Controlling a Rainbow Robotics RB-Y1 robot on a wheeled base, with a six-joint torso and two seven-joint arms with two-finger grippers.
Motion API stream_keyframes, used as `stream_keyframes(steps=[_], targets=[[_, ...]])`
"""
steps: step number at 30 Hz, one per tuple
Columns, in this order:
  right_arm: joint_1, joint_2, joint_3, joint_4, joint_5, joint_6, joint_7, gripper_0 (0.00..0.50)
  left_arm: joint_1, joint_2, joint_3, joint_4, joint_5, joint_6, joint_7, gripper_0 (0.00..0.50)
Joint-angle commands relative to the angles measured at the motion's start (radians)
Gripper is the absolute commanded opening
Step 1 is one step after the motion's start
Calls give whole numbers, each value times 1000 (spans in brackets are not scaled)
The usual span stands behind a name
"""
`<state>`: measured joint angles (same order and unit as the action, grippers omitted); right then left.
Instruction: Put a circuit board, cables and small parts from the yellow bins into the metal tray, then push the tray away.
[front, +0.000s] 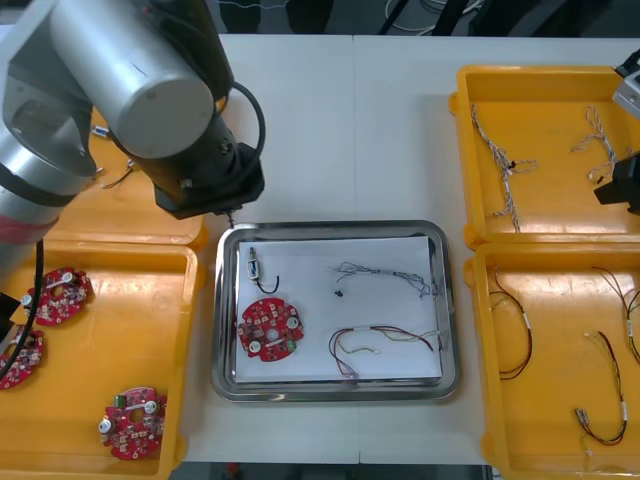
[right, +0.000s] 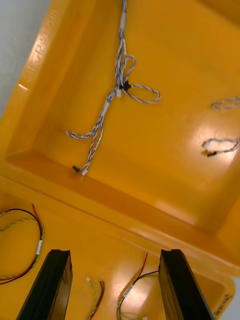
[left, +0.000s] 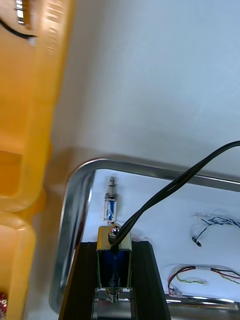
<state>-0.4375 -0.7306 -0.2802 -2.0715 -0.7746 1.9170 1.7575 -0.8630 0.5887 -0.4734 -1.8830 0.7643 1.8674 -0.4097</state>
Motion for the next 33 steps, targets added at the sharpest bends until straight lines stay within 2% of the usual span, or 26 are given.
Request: stream_keyframes(steps=[1,4,9,15,23,28,33], targets=[[91,-41,-57,-79,5,3,-78,500,-39,-32,-103,-27,-34,-80,163,0],[166,-39,-80,-124,0,3,-155,500,-40,-37,-154,-28,-43,-129,209,0],[218,-39,-94,-157,0,3,-237,500,-40,-50,-237,-25,-79,-168,235,0],[273,-32,-143,-157,-81,3,-359,500,-40,-60,-301,-8,-92,-209,259,0],[368,-32,-166,-179,-86,3,-377,500,-39,-78,-381,67,-112,-300,270,0],[387,-24,-171,-179,-78,3,-394,500,-39,-84,-416,93,-123,-332,270,0],[384,11,-186,-179,-69,3,-406,500,-30,-84,-432,96,-122,-347,276,0]])
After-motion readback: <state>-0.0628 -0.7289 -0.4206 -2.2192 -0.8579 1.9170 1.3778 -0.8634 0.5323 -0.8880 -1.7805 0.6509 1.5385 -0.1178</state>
